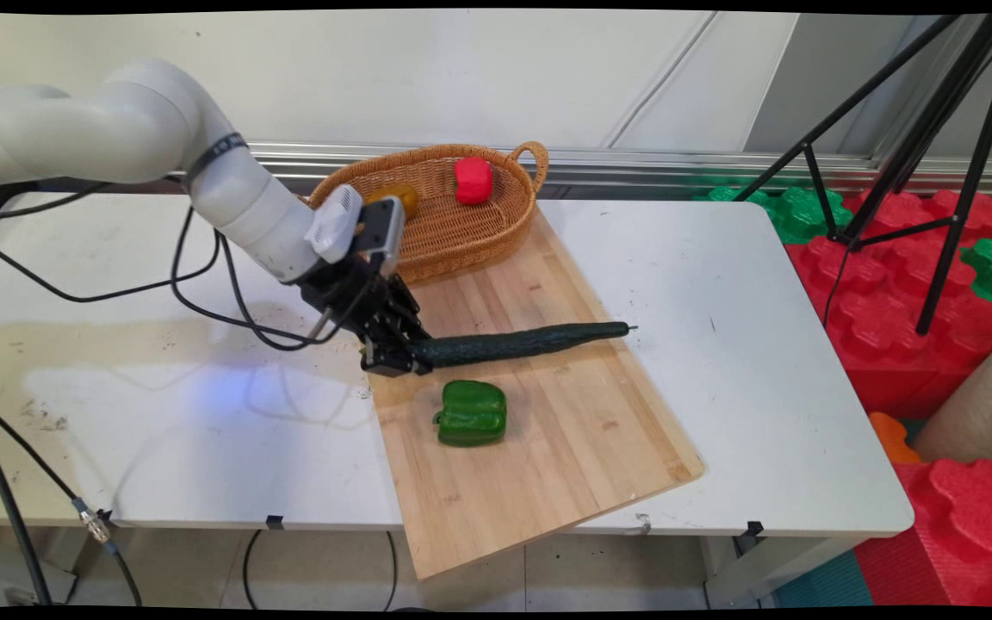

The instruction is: Place the picked object in the vegetable basket

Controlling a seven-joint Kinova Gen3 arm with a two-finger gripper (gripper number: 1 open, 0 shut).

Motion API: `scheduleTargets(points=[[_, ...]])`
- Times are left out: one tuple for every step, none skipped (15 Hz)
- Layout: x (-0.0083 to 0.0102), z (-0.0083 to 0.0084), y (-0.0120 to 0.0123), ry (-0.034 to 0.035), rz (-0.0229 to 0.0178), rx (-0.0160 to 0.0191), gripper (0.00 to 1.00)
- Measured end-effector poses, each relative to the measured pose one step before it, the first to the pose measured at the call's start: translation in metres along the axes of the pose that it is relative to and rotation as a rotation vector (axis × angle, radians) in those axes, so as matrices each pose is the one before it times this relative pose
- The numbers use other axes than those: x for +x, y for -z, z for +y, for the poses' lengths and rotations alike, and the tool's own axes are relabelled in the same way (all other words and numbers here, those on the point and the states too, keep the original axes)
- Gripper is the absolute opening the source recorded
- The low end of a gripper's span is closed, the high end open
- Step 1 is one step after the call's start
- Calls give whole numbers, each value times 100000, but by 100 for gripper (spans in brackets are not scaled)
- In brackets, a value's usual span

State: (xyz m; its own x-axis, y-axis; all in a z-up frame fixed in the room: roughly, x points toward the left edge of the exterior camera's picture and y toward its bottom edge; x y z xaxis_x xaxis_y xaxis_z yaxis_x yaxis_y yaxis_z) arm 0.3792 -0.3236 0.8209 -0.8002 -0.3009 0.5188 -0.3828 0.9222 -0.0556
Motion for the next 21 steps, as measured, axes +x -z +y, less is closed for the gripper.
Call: scheduleTargets(points=[[-65,98,763,523,1225,279,0],[-85,100,828,644,1296,374,0],[-84,78,898,811,1428,397,0],[-84,76,827,700,1246,236,0],[-31,31,549,447,863,203,0],[-11,34,566,395,866,112,0],[-26,27,881,592,1377,274,0],[-29,17,905,600,1325,211,0],[-17,-25,1080,769,1586,296,0],[-26,-108,1111,995,1639,457,0],[-5,-132,946,590,1260,374,0],[-3,-170,1119,569,1407,574,0],[42,-249,1103,471,1417,659,0],[15,-176,619,281,723,444,0],[60,-344,1059,561,1324,937,0],[67,-358,857,715,1170,900,0],[12,-370,845,731,1012,1026,0],[-8,-515,895,788,955,1365,0],[-70,-526,701,715,600,1459,0],[-47,-354,422,460,334,962,0],[-94,-610,552,669,311,1730,0]])
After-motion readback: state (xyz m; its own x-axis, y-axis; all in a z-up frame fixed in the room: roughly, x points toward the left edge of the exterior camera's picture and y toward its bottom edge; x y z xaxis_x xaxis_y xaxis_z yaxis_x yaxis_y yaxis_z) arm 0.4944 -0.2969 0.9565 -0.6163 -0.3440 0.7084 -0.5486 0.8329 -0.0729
